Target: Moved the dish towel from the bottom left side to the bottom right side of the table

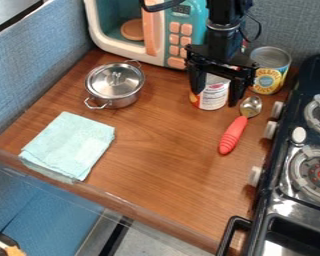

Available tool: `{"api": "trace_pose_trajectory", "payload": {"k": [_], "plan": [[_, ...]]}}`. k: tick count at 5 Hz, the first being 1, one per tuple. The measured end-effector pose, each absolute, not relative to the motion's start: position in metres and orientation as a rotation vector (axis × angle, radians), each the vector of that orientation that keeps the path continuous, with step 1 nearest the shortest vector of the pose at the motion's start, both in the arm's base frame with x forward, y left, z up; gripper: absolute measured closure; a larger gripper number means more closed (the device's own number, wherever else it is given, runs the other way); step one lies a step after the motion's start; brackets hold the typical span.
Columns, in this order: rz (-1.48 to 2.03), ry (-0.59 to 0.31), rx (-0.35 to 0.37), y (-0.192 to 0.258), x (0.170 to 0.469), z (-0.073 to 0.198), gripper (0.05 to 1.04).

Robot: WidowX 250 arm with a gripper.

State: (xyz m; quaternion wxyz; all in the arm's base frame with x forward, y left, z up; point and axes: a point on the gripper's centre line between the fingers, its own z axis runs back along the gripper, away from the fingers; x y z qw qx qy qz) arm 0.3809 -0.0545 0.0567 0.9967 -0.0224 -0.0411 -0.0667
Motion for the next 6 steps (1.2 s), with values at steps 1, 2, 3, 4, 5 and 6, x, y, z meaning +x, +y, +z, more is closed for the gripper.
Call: {"api": "trace_pose_trajectory", "payload": {"k": [1,2,3,4,5,6], "plan": [[-0.135,-0.035,-0.038,-0.053,0.375,0.039,0.083],[-0.127,0.006,0.014,-0.028,0.359,0.020,0.083],[-0.075,0.011,0.001,0.010,0.346,0.019,0.083],[-0.010,-0.015,-0.032,0.063,0.321,0.020,0.084],[-0.002,-0.055,-0.027,0.101,0.297,0.006,0.083],[0.027,-0.082,-0.006,0.128,0.272,-0.003,0.084]]}}
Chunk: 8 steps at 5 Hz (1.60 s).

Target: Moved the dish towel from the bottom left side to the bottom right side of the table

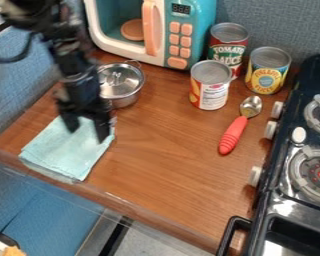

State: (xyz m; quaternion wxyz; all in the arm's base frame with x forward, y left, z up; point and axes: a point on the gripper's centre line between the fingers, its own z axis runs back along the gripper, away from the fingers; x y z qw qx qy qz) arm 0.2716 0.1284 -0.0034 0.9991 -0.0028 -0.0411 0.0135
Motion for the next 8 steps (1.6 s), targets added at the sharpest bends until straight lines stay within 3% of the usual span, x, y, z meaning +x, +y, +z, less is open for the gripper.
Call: {"api": "trace_pose_trajectory", "payload": {"k": [2,4,6,8], "plan": [[-0.014,-0.085,0.049,0.134,0.261,-0.008,0.084],[-0.060,-0.049,0.025,0.102,0.270,-0.017,0.085],[-0.134,-0.034,-0.071,0.041,0.270,-0.019,0.085],[-0.118,-0.015,-0.115,-0.017,0.271,-0.018,0.085]]}}
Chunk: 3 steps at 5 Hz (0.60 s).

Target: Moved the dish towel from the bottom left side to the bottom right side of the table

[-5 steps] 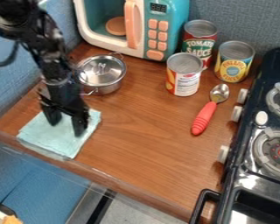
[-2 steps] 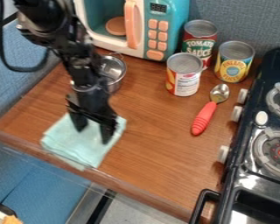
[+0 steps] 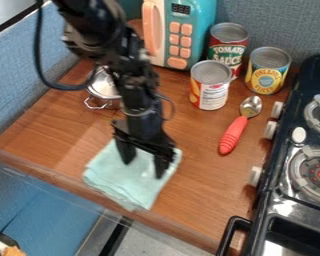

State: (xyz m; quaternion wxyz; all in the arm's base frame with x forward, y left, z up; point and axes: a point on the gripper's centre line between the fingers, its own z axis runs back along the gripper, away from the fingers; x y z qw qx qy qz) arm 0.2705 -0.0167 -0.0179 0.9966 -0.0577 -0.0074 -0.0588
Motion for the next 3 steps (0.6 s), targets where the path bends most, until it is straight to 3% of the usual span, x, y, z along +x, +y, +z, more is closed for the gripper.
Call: {"api": "trace_pose_trajectory", "payload": {"k": [3], "plan": [[0.010,-0.017,-0.101,-0.044,0.292,-0.016,0.083]]}}
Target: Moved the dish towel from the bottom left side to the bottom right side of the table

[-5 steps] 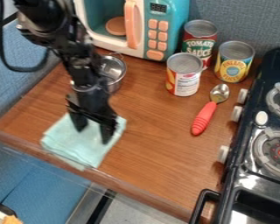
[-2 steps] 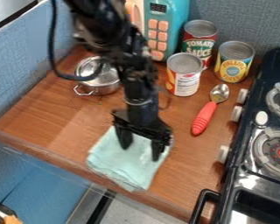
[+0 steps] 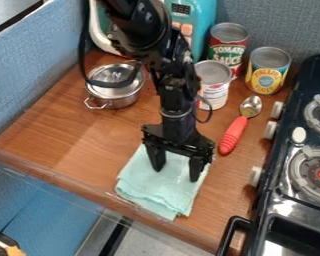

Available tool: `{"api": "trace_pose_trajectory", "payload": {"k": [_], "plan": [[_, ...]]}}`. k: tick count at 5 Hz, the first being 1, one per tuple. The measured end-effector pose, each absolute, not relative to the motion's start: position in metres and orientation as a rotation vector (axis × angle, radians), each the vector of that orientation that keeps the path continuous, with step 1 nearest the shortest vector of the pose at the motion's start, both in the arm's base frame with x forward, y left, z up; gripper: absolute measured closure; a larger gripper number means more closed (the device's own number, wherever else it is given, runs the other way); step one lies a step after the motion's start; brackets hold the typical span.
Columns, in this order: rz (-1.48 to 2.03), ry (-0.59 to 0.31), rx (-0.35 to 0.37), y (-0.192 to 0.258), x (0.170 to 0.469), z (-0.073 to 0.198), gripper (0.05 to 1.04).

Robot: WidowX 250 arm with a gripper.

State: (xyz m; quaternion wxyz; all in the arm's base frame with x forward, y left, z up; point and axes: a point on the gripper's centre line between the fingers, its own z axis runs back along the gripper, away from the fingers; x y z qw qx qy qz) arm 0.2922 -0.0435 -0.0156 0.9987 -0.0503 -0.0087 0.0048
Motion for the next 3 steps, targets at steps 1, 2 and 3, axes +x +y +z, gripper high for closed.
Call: {"api": "trace_pose_trajectory", "payload": {"k": [1,2,3], "plan": [[-0.006,-0.008,-0.073,-0.043,0.291,-0.014,0.084],[-0.002,-0.090,-0.072,-0.043,0.295,0.019,0.085],[-0.003,-0.140,-0.074,-0.042,0.292,0.046,0.085]]}}
